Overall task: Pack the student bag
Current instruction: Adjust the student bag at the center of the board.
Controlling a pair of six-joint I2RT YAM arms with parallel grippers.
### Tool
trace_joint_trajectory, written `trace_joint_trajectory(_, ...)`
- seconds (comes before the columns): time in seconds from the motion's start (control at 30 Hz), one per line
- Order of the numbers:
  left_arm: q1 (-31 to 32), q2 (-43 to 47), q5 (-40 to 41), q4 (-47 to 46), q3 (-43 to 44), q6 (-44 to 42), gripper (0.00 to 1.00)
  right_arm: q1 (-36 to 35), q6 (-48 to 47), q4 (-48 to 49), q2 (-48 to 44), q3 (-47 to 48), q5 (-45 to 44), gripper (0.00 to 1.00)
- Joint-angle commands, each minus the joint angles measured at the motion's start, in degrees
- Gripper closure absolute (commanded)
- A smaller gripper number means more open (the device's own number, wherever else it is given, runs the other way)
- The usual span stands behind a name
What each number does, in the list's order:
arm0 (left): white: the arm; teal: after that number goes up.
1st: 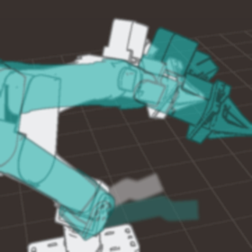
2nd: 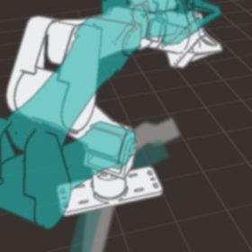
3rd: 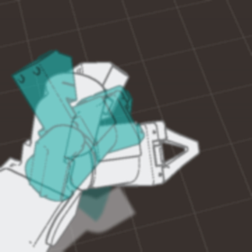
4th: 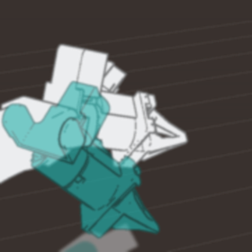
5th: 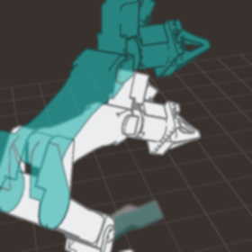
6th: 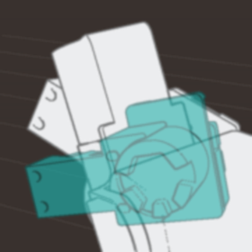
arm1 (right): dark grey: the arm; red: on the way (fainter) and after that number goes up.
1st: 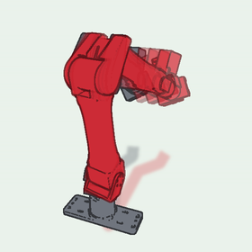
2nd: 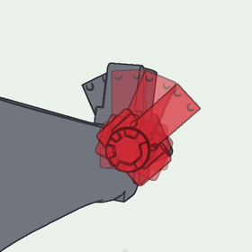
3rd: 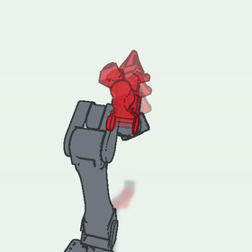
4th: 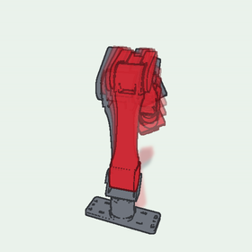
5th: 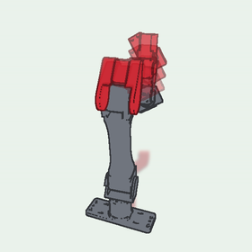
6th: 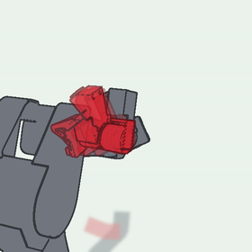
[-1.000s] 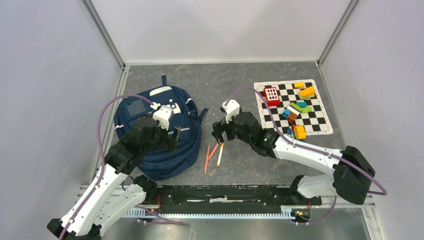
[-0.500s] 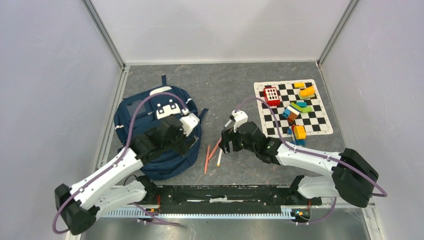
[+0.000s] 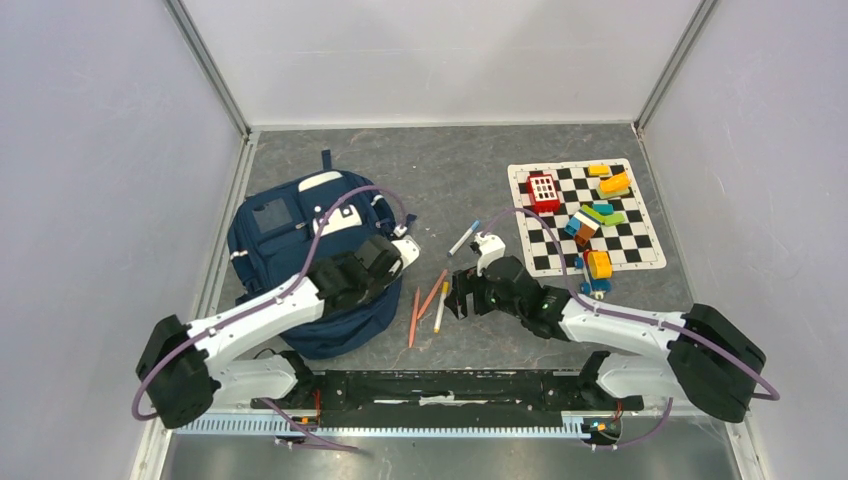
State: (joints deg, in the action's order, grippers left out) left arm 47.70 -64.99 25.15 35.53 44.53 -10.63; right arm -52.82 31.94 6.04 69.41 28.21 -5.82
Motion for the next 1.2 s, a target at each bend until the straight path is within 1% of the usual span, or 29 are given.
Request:
trace_joint_trajectory(0.0, -0.07, -4.09, -1.52, -4.96, 2.74, -0.81, 0.63, 0.08, 0.88, 2.24, -2.83, -1.90, -0.13, 0.13)
trace_joint_trajectory(0.03, -0.09, -5.00, -2.69, -5.32, 2.98, -0.42, 0.77, 0.09, 0.97, 1.83, -3.47, -2.43, -0.51, 0.13)
trace_joint_trajectory(0.07, -0.07, -5.65, -3.68, -5.63, 3.32, 0.02, 0.89, 0.08, 1.01, 1.52, -4.00, -3.00, -0.95, 0.13)
trace_joint_trajectory(0.1, -0.13, -6.42, -4.56, -6.07, 3.82, 0.38, 0.96, 0.08, 1.05, 1.07, -4.71, -3.50, -1.53, 0.13)
trace_joint_trajectory(0.13, -0.07, -6.77, -5.46, -6.71, 4.24, 0.96, 0.98, 0.08, 1.12, 0.73, -5.41, -4.07, -1.99, 0.13)
trace_joint_trajectory(0.3, -0.16, -8.92, -6.94, -12.19, 7.84, 5.31, 0.98, 0.09, 1.77, -3.04, -8.25, -4.98, -5.72, 0.13)
trace_joint_trajectory(0.43, -0.73, -13.26, -7.52, -16.53, 12.48, 9.97, 0.98, 0.08, 2.19, -5.89, -9.50, -4.42, -8.42, 0.14)
trace_joint_trajectory(0.6, -3.88, -20.43, -9.47, -22.08, 18.99, 20.82, 0.98, -0.08, 3.86, -12.77, -8.88, -2.61, -12.82, 0.16)
trace_joint_trajectory(0.67, -5.84, -22.30, -11.76, -25.22, 20.29, 26.42, 0.98, -0.13, 4.28, -14.73, -8.54, -1.81, -13.97, 0.19)
trace_joint_trajectory(0.7, -6.65, -23.02, -12.94, -26.44, 20.65, 27.83, 0.98, -0.39, 4.42, -15.40, -8.49, -1.51, -14.52, 0.19)
trace_joint_trajectory(0.73, -7.18, -23.43, -13.58, -27.13, 21.04, 28.72, 0.98, -0.59, 4.65, -16.20, -8.45, -1.24, -15.03, 0.20)
trace_joint_trajectory(0.8, -7.75, -24.20, -14.25, -26.54, 22.13, 27.90, 0.97, -1.07, 4.96, -17.20, -8.67, -0.81, -15.95, 0.21)
trace_joint_trajectory(0.83, -7.80, -24.26, -14.05, -25.18, 22.67, 26.81, 0.94, -1.38, 5.01, -17.69, -8.60, -0.50, -16.68, 0.21)
trace_joint_trajectory(0.87, -7.76, -24.06, -13.71, -23.60, 23.00, 25.67, 0.87, -1.79, 5.04, -18.12, -8.63, -0.16, -17.45, 0.21)
trace_joint_trajectory(0.93, -7.88, -22.77, -12.91, -21.12, 22.48, 23.21, 0.81, -2.63, 5.03, -18.43, -8.05, 0.54, -18.82, 0.21)
trace_joint_trajectory(0.97, -7.89, -21.83, -12.42, -19.74, 21.91, 21.99, 0.77, -3.00, 5.06, -18.44, -7.58, 0.93, -19.44, 0.21)
trace_joint_trajectory(1.07, -7.89, -19.79, -11.49, -16.40, 20.07, 19.37, 0.52, -4.06, 4.94, -18.46, -5.63, 2.42, -20.63, 0.21)
trace_joint_trajectory(1.17, -7.80, -19.18, -12.22, -13.57, 19.41, 17.71, 0.39, -5.03, 3.64, -18.75, -3.52, 4.40, -21.33, 0.21)
